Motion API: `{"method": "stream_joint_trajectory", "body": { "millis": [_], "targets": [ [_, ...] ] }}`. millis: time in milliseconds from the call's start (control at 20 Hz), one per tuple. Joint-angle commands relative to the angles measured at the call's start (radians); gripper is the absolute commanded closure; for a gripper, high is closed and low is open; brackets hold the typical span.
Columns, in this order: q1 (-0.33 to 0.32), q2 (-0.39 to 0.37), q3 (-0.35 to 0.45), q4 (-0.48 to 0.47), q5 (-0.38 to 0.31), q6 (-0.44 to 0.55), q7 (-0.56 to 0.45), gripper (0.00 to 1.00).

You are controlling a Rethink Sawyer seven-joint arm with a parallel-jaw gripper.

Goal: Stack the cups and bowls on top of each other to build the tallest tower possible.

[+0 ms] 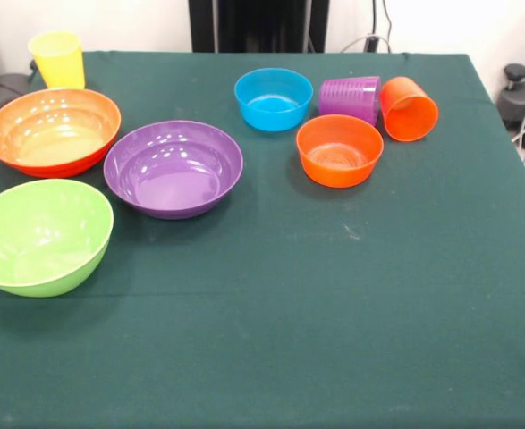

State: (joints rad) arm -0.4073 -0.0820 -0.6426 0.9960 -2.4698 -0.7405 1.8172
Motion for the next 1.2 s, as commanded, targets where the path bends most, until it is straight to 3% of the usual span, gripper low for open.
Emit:
{"method": "stream_joint_trajectory", "body": {
  "millis": [50,700,1200],
  "targets": [
    [-0.027,0.065,0.169,0.008,0.027,0.032,-0.167,1.0],
    [-0.06,0.06,0.164,0.016,0.031,0.032,-0.179,1.0],
    [0.023,0.034,0.179,0.067,0.04,0.053,-0.244,1.0]
  ]
}}
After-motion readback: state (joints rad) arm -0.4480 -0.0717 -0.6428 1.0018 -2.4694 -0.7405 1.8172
